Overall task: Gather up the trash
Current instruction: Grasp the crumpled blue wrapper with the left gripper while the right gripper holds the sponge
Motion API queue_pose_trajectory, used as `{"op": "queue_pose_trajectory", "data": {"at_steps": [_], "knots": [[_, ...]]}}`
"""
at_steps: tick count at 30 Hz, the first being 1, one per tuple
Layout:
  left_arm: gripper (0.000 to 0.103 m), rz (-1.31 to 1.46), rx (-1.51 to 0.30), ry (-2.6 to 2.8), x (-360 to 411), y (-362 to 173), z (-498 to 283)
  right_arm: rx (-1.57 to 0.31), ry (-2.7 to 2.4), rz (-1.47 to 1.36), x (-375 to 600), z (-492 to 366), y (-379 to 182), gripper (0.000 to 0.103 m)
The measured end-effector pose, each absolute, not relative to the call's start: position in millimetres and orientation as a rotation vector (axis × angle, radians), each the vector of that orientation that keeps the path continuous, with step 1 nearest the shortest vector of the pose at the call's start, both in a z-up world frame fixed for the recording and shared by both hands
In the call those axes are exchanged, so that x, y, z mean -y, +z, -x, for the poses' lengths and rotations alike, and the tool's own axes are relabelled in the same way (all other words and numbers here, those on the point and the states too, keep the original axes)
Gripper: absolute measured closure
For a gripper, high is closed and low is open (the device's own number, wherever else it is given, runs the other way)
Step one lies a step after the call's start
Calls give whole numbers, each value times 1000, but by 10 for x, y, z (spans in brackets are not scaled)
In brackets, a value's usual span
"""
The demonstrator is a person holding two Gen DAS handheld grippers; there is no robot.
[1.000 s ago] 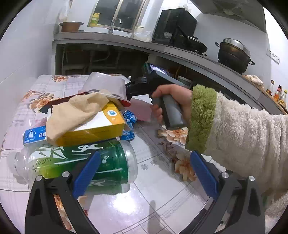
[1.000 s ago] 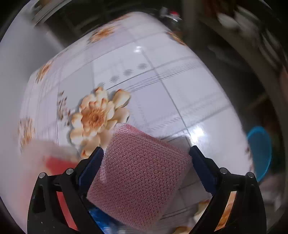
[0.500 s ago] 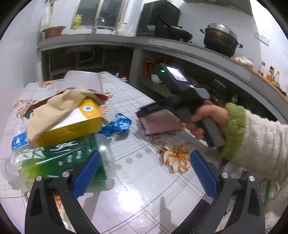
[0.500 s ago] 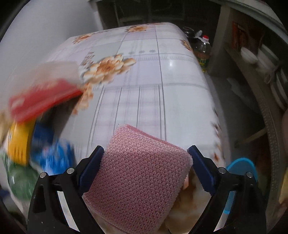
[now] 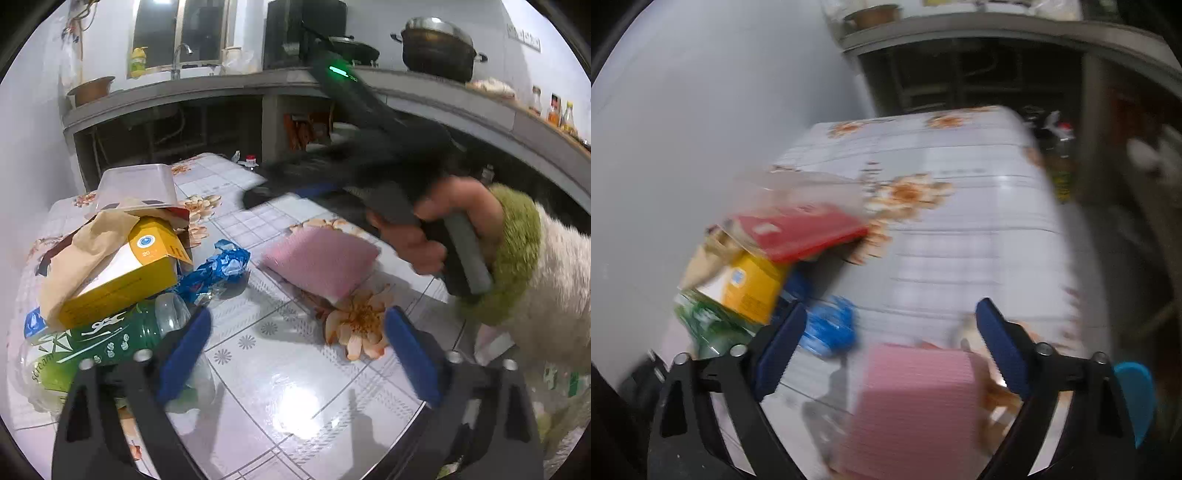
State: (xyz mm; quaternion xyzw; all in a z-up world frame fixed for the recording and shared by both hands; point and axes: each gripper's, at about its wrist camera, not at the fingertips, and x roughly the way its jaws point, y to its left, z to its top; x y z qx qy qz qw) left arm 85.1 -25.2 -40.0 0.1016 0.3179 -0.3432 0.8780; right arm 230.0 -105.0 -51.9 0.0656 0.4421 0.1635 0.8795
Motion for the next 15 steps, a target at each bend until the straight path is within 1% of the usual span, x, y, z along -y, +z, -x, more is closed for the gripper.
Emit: {"op": "queue_pose_trajectory", "data": {"at_steps": [1, 2, 3, 4, 5, 6, 10, 11, 15], "knots": [[19, -220, -665, -710, 266, -407, -849, -941, 360, -143, 983, -2362, -544, 33], [21, -226, -668, -704, 277, -415, -848, -973, 382, -153, 892, -2442, -594, 41], [26, -228, -672, -702, 280, -423, -847, -997, 393, -156, 832, -2479, -640, 46], [29, -226, -678, -699, 274, -432, -848, -1045, 409, -145, 724, -2563, -733, 53], [31, -223, -682, -695, 263, -438, -847, -1072, 409, -135, 685, -2577, -788, 63], [36, -222, -686, -690, 245, -444, -848, -1121, 409, -120, 617, -2607, -876, 74], [46, -215, -698, -677, 154, -464, -851, -1178, 479, -178, 558, -2477, -926, 82], [47, -210, -703, -676, 137, -470, -860, -1195, 483, -195, 561, -2424, -923, 88], [54, -188, -726, -686, 71, -495, -906, -1245, 496, -241, 585, -2197, -929, 90]]}}
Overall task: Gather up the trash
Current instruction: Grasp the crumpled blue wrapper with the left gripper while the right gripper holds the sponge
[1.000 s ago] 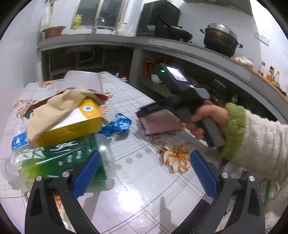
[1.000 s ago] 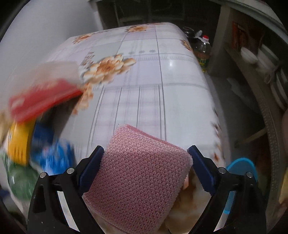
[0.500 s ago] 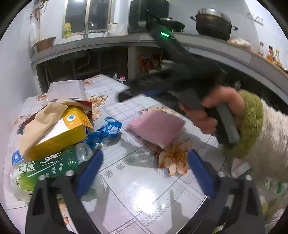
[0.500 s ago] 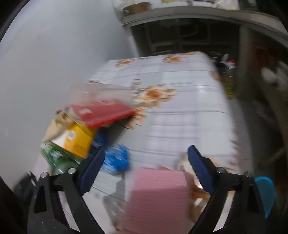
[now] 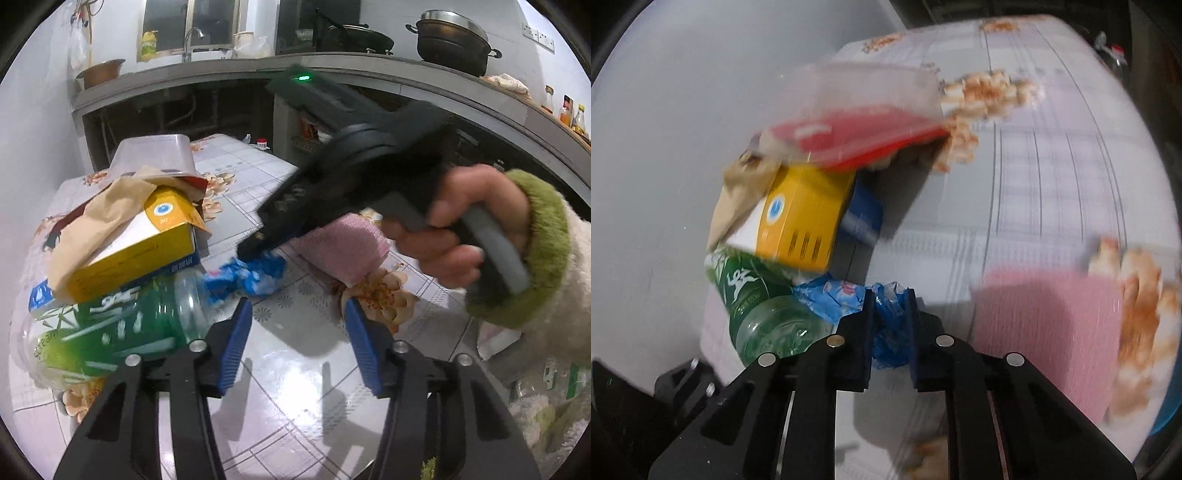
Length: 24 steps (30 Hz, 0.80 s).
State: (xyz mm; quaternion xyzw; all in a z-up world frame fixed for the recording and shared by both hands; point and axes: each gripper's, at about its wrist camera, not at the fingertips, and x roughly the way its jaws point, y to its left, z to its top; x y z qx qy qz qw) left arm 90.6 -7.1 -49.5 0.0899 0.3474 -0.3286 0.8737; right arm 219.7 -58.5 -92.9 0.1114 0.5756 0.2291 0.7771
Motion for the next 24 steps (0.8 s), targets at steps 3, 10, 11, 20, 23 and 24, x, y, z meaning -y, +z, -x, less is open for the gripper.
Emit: {"op": "queue_pose_trajectory", "data": {"at_steps": [3, 10, 11, 20, 23, 24], "knots": [[55, -184, -721, -705, 57, -496, -881, -1275, 501, -227, 582, -1971, -917, 90], [55, -224, -701, -714, 99, -534, -819, -1291, 431, -268, 694, -1568, -871, 90], [55, -227, -698, -716, 105, -536, -816, -1285, 417, -284, 720, -1512, -861, 90], [51, -292, -698, -795, 200, -518, -761, -1250, 362, -282, 918, -1250, -810, 83], [51, -369, -694, -816, 336, -578, -669, -1234, 339, -259, 1018, -1234, -711, 62], [51, -404, -687, -819, 397, -603, -627, -1218, 342, -264, 1055, -1211, -659, 56]]}}
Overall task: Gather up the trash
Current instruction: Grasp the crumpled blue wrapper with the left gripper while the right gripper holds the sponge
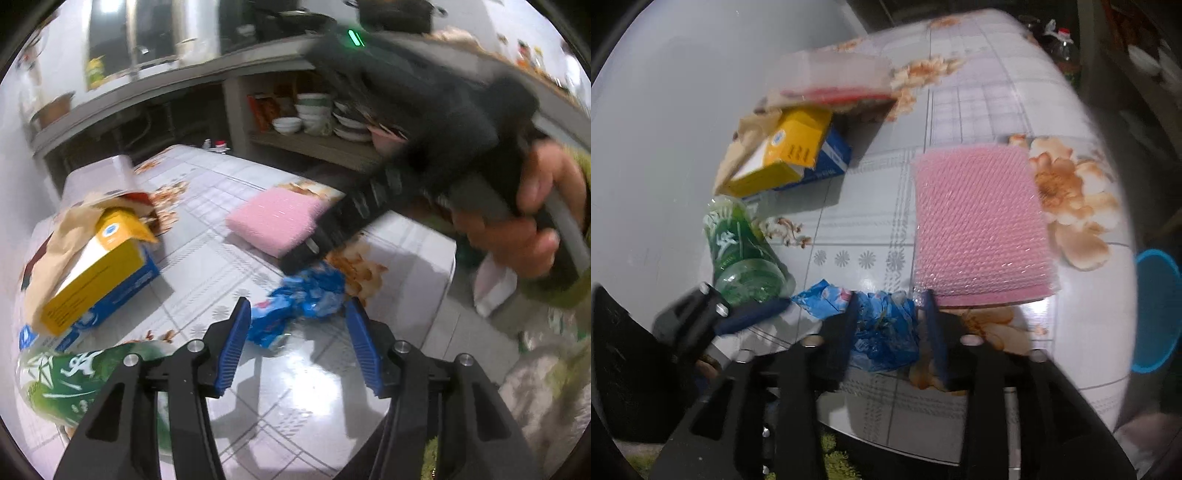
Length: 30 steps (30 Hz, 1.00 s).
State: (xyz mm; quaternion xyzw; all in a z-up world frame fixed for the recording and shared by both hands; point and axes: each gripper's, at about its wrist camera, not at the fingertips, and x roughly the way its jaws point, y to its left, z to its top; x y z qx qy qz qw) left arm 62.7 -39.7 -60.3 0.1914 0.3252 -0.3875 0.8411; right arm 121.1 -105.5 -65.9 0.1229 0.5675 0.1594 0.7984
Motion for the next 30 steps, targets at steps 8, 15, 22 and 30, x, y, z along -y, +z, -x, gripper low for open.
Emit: {"op": "queue_pose_trajectory", "data": {"at_steps": [8, 15, 22, 30], "knots": [[51, -548, -638, -754, 700, -689, -633, -1063, 246, -251, 1441, -1252, -345, 35], [51, -470, -803, -830, 800, -785, -788, -1091, 164, -183, 1479, -1558, -561, 26], [45, -301, -856, -848, 636, -723, -931, -1115, 179, -184, 1498, -1609, -661, 21], [39, -391, -891, -817, 711, -894, -1005, -1157, 208, -104, 1412, -1722, -735, 17]]}}
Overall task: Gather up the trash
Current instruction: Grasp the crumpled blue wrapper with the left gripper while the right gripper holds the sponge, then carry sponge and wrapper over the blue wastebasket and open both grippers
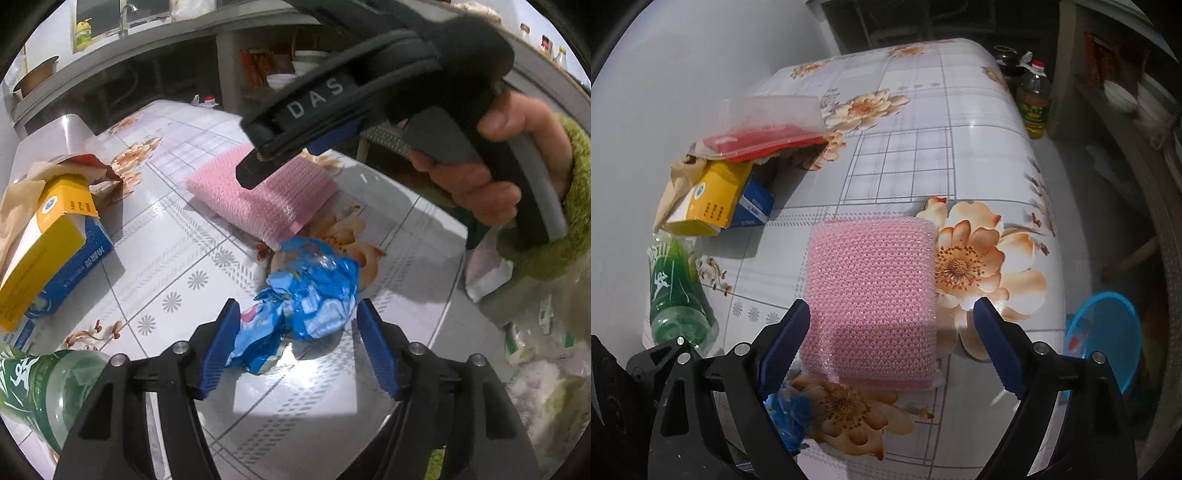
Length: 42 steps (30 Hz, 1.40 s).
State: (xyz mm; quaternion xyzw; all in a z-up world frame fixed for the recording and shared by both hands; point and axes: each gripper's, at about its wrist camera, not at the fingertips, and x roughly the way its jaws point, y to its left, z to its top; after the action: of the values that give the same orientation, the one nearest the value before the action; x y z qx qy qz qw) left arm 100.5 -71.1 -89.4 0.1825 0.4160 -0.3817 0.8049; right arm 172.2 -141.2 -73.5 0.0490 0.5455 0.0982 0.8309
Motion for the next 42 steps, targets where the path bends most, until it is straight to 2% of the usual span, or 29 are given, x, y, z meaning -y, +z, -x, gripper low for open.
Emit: {"op": "queue_pose_trajectory", "data": {"at_steps": [5, 13, 22, 25, 42], "knots": [[39, -422, -879, -812, 725, -912, -925, -1165, 242, -74, 1318, -1757, -745, 14], [65, -446, -861, -804, 739, -924, -885, -1202, 223, -62, 1226, -1825, -910, 14], [82, -423, -857, -809, 684, -917, -913, -1201, 223, -4, 1105, -1806, -960, 15], [86, -412, -855, -807, 638, -906, -927, -1194, 205, 5, 1114, -1798, -955, 22], [92, -357, -809, -806, 549, -795, -914, -1136, 144, -170, 1505, -1635, -756, 27]]}}
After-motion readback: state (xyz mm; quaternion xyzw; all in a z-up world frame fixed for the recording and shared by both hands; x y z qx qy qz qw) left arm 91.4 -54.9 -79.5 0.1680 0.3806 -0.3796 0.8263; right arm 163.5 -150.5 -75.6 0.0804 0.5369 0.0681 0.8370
